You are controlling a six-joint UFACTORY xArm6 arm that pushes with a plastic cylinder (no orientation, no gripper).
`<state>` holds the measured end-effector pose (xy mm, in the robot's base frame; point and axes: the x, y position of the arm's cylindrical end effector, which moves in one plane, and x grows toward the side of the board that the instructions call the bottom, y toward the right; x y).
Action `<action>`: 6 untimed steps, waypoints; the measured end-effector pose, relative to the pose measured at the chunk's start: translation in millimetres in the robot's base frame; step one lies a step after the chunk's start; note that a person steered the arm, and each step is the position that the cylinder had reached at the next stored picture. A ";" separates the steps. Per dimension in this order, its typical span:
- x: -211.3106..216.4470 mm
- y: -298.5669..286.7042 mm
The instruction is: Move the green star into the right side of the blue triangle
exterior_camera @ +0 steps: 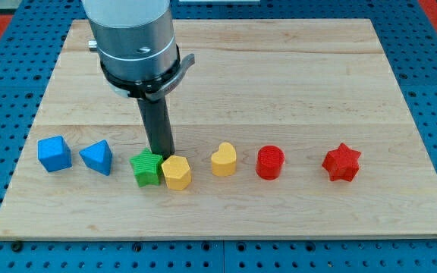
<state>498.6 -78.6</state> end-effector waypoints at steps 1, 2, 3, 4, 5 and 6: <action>26.5 18.0; 63.5 12.5; 72.8 6.9; 65.0 8.6; 51.6 8.3; 46.2 4.3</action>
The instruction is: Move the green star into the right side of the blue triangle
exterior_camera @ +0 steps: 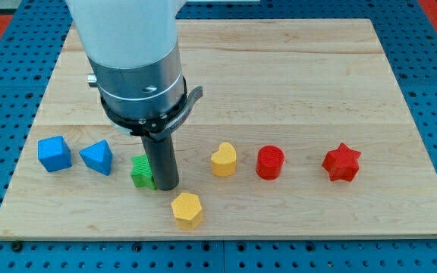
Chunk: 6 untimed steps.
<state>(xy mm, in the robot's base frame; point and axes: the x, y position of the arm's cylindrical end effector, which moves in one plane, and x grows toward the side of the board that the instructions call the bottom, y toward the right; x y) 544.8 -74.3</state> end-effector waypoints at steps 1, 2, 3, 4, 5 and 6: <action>-4.1 -1.0; 0.2 -12.3; -3.6 -41.7; -3.2 -8.1; 18.4 -6.9; 25.7 -29.4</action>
<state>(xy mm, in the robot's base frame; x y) 570.5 -103.7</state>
